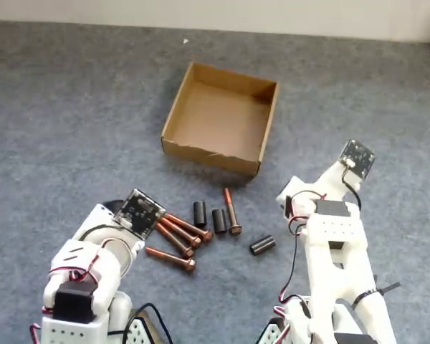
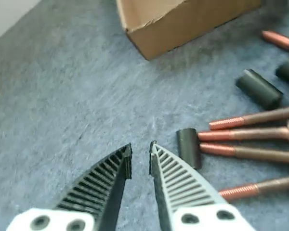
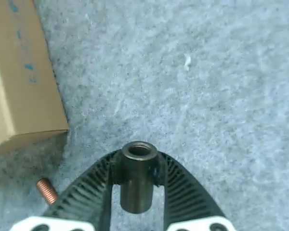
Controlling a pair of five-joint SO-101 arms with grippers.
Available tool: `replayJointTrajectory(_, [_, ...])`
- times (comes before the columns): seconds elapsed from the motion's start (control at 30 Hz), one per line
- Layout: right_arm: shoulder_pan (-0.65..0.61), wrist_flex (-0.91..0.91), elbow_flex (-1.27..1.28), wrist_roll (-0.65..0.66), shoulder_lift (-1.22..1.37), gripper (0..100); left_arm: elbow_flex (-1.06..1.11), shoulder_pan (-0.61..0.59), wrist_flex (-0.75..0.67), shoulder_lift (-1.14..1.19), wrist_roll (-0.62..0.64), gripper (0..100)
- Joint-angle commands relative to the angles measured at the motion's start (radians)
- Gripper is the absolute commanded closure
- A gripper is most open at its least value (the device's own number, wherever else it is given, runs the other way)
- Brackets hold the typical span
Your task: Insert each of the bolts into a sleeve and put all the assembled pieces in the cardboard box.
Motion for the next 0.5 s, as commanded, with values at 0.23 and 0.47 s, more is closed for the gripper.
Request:
replayJointTrajectory(0.23, [0.015,-0.031,-0.008,-0.014,-0.039,99.4,-0.332,0.308,0.176,0.639,-0.186,81])
replayJointTrajectory(0.47, [0.015,-0.031,-0.008,-0.014,-0.039,99.4,-0.317,0.452,0.121,0.777,-0.269,78])
